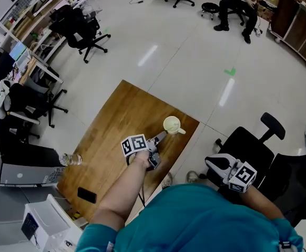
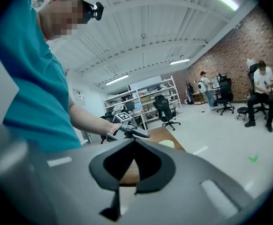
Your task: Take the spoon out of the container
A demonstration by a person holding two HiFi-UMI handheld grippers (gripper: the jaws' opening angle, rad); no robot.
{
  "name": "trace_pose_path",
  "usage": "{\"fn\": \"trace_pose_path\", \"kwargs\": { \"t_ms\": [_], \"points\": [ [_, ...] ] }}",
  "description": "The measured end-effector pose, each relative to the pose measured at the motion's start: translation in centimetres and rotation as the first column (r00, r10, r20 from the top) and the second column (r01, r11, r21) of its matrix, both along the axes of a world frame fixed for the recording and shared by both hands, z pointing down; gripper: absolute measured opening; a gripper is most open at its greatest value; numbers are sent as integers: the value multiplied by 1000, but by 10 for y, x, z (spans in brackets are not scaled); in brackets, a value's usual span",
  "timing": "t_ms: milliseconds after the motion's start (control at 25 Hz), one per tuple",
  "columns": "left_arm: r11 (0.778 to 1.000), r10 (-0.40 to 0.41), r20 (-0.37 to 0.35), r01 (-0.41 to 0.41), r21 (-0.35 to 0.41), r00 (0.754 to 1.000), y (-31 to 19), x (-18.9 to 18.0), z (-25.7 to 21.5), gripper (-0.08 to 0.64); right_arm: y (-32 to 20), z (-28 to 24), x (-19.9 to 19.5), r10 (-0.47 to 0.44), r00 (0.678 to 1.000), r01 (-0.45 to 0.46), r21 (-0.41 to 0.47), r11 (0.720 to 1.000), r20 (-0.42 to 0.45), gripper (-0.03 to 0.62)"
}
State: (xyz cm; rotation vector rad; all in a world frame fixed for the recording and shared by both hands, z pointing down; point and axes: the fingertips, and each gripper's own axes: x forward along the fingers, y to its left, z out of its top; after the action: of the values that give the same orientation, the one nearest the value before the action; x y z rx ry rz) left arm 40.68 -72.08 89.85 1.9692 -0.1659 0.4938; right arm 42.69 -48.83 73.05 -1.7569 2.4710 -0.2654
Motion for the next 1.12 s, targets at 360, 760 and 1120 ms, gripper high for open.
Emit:
{"fn": "trace_pose_path", "kwargs": {
  "t_ms": [360, 760, 1120],
  "points": [
    [999, 31, 162, -26, -34, 986, -26, 19, 51, 233, -12, 4, -1, 69, 997, -68, -35, 997, 16, 2],
    [996, 31, 242, -50, 69, 970, -29, 20, 55, 69, -5, 10, -2, 68, 997, -66, -50, 997, 40, 2],
    [992, 49, 251, -76, 97, 967, -22, 15, 38, 49, -6, 7, -1, 53, 997, -51, -29, 998, 54, 2]
  ]
}}
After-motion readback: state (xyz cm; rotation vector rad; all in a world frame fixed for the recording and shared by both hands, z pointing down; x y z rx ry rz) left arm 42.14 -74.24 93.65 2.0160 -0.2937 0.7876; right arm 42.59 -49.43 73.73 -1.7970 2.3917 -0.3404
